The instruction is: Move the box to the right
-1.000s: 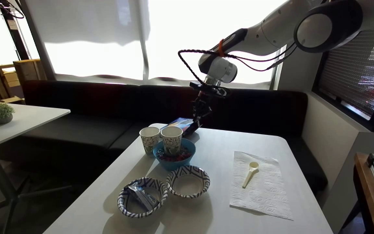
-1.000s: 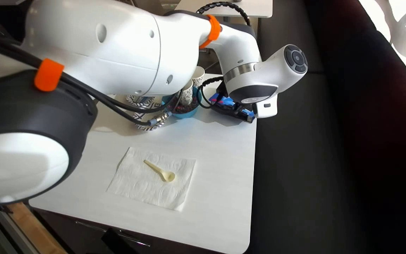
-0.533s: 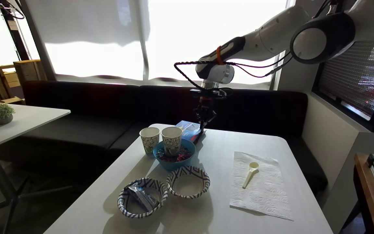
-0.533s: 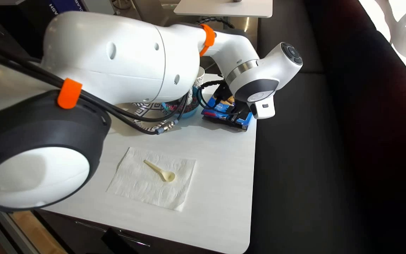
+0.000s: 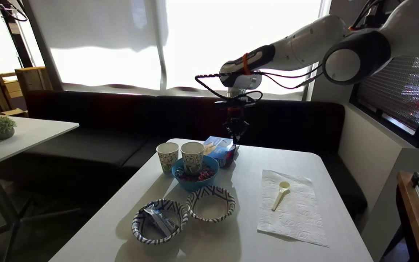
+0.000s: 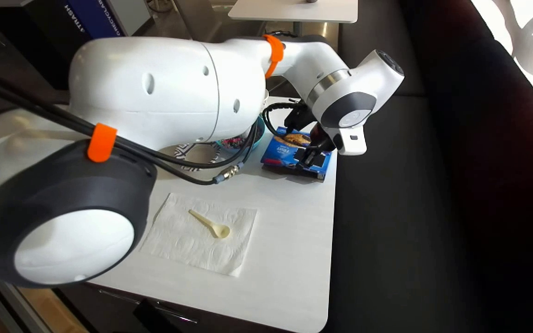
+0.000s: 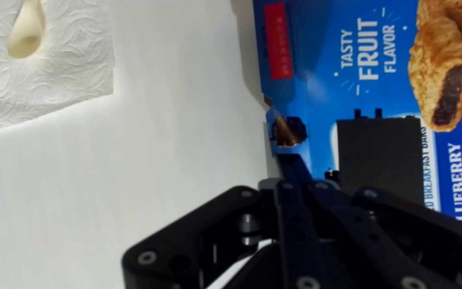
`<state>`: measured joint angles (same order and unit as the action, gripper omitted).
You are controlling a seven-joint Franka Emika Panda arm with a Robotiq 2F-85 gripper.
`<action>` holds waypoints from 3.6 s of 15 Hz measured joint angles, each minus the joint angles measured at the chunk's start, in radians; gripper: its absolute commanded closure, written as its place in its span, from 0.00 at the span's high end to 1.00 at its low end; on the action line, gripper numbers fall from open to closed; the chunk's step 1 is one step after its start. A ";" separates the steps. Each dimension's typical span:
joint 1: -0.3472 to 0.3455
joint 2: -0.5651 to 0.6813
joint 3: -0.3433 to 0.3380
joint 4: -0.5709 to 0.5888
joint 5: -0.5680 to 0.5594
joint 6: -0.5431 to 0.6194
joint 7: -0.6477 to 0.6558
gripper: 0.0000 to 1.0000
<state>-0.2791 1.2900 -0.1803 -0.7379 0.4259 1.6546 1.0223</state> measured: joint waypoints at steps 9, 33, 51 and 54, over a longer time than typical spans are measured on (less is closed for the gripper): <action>-0.016 0.061 0.033 0.099 -0.093 -0.074 0.110 0.00; -0.119 0.161 0.111 0.254 -0.118 -0.349 0.573 0.00; -0.136 0.192 0.217 0.283 -0.121 -0.081 0.454 0.27; -0.135 0.190 0.217 0.283 -0.126 -0.083 0.352 0.47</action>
<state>-0.4144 1.4801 0.0367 -0.4549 0.2998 1.5720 1.3748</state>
